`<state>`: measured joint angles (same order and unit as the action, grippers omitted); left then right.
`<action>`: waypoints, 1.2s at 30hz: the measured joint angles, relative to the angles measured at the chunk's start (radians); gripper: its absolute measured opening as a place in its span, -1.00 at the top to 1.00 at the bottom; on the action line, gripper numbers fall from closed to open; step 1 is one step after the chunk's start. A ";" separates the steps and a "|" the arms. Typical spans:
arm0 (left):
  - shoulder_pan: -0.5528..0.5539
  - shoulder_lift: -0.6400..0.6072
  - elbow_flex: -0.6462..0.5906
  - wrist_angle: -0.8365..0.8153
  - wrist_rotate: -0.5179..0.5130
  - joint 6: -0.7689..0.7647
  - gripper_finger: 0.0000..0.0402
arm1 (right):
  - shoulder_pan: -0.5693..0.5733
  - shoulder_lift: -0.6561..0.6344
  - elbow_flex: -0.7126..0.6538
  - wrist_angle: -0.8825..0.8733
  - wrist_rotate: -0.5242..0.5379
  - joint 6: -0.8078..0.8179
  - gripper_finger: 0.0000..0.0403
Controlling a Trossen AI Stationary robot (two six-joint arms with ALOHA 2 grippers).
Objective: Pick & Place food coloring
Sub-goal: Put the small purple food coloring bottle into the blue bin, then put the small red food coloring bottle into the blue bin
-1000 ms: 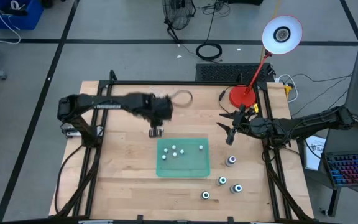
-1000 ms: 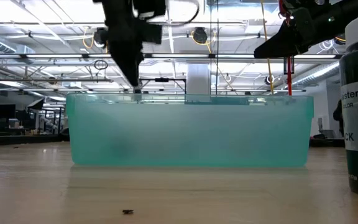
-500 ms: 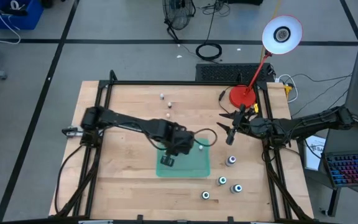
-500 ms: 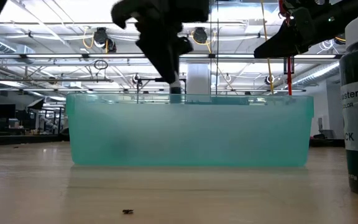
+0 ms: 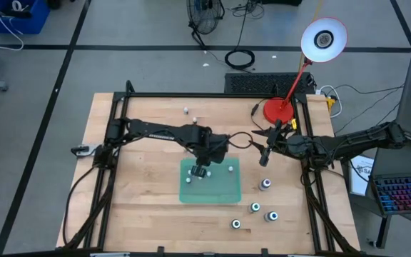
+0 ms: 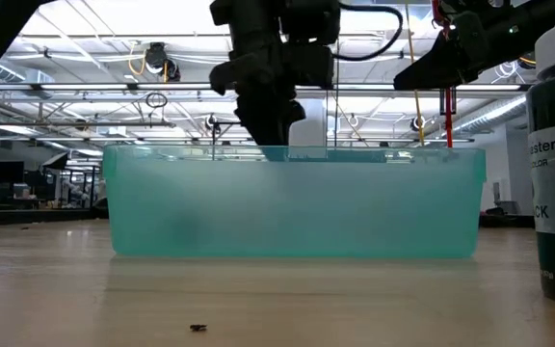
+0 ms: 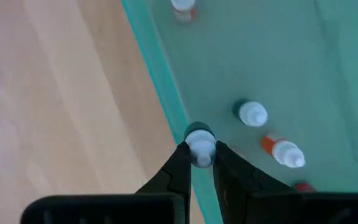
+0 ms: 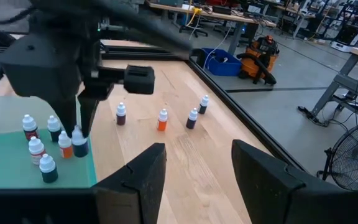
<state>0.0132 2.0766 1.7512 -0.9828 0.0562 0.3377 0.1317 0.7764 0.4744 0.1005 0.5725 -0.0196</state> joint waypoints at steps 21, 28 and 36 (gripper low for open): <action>-0.021 -0.001 -0.155 0.143 0.041 -0.022 0.77 | 0.000 0.000 0.000 0.000 0.000 0.000 0.14; -0.024 -0.001 -0.160 0.151 0.041 -0.032 0.52 | 0.000 0.000 0.000 0.000 0.000 0.000 0.14; -0.040 -0.001 -0.130 0.138 -0.010 -0.032 0.07 | 0.000 0.000 0.000 0.000 0.000 0.000 0.14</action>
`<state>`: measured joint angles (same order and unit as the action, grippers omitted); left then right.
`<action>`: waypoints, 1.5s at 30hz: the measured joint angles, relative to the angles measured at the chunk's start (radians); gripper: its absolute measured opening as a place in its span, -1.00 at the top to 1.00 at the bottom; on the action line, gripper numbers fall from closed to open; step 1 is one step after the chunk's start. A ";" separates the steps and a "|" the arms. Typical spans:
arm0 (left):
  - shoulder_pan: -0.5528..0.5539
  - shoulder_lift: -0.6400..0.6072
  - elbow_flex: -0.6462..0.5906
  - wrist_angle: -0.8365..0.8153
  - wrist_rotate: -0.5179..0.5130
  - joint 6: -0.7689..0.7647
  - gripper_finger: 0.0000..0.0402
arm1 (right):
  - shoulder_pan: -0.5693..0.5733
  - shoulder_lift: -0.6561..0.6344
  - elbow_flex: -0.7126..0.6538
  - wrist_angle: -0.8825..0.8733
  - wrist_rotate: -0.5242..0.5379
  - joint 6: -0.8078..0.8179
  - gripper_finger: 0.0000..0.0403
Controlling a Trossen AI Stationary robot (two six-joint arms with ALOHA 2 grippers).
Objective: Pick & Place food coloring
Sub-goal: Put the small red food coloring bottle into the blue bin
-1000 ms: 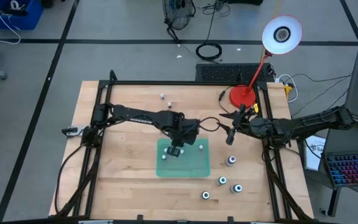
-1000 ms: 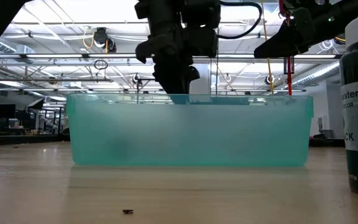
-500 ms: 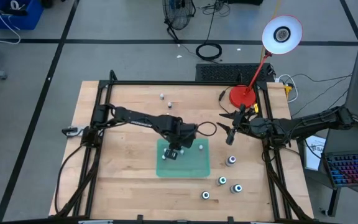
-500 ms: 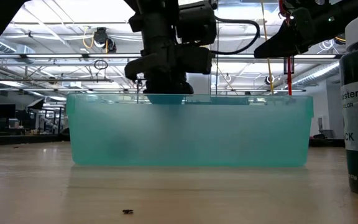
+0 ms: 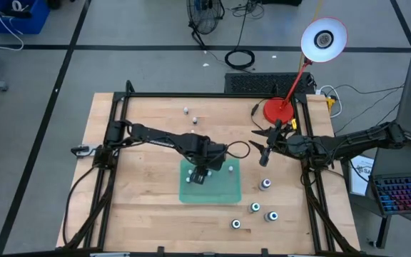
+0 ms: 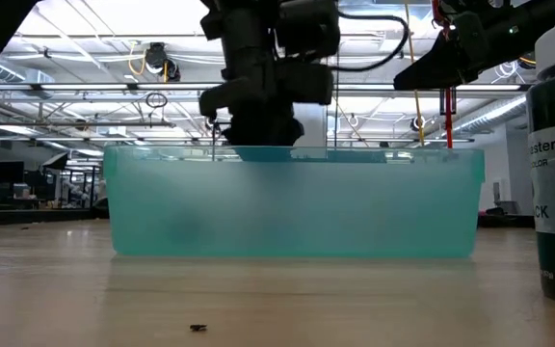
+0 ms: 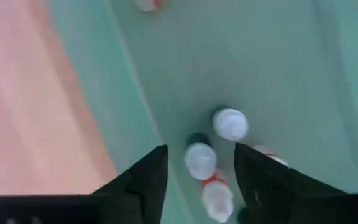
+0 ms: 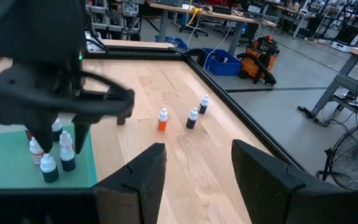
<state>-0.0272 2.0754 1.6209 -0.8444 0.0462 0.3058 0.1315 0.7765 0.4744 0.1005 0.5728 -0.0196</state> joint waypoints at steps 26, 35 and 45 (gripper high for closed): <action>0.243 -0.204 -0.232 -0.132 -0.054 -0.187 0.28 | 0.000 0.000 0.000 0.000 0.000 0.000 0.14; 0.264 -0.206 -0.328 -0.036 -0.046 -0.192 0.27 | 0.000 0.000 0.000 0.000 0.000 0.000 0.14; 0.262 -0.206 -0.329 -0.025 -0.045 -0.188 0.31 | 0.000 0.000 0.000 0.000 0.000 0.000 0.14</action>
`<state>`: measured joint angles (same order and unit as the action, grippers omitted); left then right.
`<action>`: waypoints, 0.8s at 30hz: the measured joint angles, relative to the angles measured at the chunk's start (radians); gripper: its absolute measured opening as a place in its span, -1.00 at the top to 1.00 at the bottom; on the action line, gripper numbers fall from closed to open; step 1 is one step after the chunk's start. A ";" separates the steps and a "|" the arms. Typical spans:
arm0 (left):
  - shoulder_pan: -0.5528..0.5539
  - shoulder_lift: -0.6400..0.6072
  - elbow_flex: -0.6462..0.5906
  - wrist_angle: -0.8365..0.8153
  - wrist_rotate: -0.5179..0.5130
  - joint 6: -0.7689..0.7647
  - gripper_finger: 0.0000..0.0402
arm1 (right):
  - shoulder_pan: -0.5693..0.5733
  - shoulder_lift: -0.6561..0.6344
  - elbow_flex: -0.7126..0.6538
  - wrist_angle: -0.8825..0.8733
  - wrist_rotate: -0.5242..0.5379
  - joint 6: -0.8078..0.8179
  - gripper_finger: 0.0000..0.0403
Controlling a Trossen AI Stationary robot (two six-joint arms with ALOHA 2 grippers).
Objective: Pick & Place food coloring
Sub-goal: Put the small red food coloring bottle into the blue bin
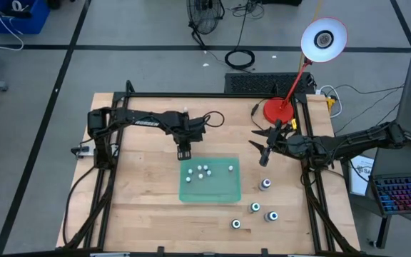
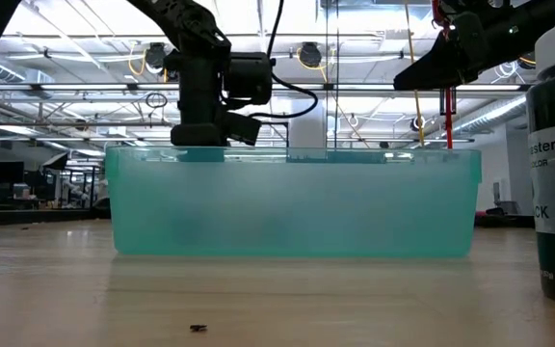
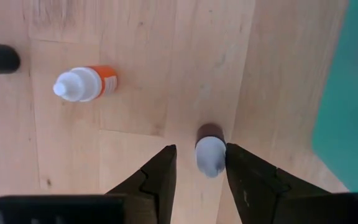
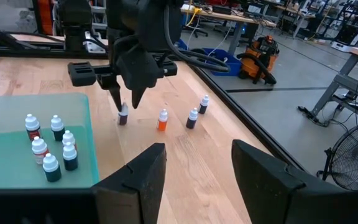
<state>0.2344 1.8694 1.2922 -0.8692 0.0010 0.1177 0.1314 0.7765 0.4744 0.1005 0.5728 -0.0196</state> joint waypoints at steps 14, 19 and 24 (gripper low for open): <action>0.000 0.000 0.000 -0.070 0.001 -0.008 0.36 | 0.000 0.000 0.000 0.000 0.000 0.000 0.14; 0.000 0.000 0.000 -0.063 0.001 0.005 0.37 | 0.000 0.000 0.000 0.000 0.000 0.000 0.14; 0.000 0.000 0.000 -0.050 0.001 0.008 0.37 | 0.000 0.000 0.000 0.000 0.000 0.000 0.14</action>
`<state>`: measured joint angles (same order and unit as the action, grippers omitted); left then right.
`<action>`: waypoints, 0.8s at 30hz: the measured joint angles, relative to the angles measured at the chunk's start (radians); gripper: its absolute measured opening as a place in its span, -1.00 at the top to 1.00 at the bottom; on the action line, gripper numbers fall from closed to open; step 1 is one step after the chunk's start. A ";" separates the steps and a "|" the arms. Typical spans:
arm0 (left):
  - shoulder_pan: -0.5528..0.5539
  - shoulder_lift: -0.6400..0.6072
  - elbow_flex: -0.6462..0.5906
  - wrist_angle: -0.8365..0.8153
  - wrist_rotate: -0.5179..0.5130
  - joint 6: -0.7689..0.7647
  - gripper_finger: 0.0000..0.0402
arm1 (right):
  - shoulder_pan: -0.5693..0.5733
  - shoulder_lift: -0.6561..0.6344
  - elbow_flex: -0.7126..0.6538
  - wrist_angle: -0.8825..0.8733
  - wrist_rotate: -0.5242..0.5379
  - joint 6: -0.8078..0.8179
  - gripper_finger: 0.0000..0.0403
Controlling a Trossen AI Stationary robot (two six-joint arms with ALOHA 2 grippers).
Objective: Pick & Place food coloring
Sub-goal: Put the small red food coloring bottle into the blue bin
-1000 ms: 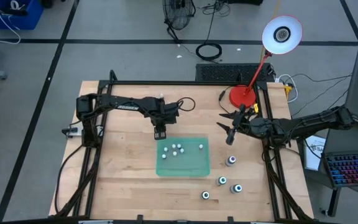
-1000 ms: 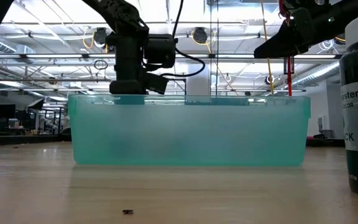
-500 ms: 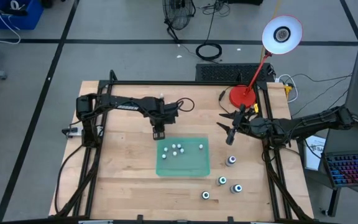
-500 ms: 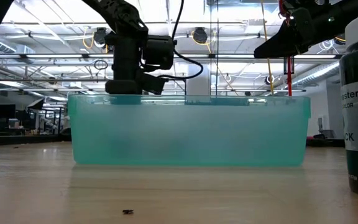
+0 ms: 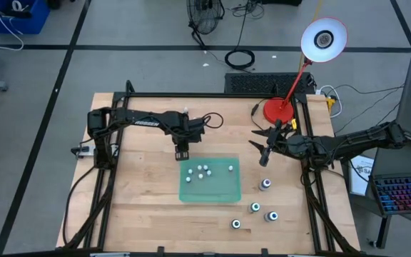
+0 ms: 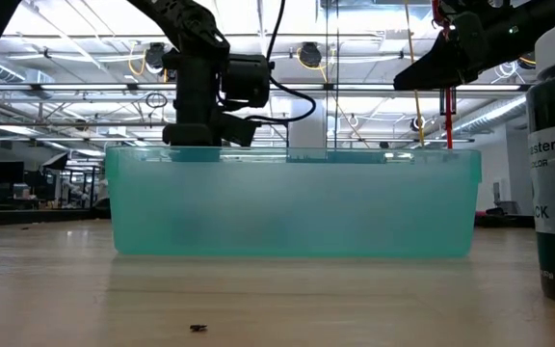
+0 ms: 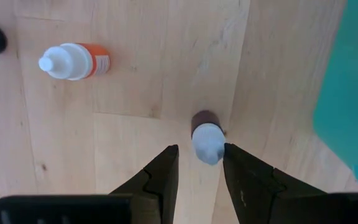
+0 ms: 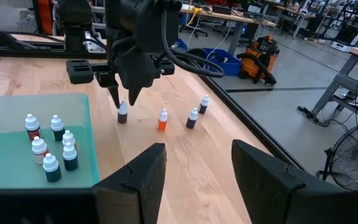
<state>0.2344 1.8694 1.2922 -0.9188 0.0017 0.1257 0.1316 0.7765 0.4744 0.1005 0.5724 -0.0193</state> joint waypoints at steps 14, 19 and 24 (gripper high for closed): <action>-0.001 0.010 0.000 0.022 0.058 0.000 0.37 | 0.000 0.000 0.000 0.000 0.000 0.000 0.14; 0.000 0.010 0.000 0.041 0.058 0.004 0.37 | 0.000 0.000 0.000 0.000 0.000 0.000 0.14; 0.000 0.010 0.000 0.040 0.058 0.003 0.37 | 0.000 0.000 0.000 0.000 0.000 0.000 0.14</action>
<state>0.2344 1.8793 1.2922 -0.8790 0.0593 0.1289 0.1318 0.7765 0.4744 0.1009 0.5728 -0.0196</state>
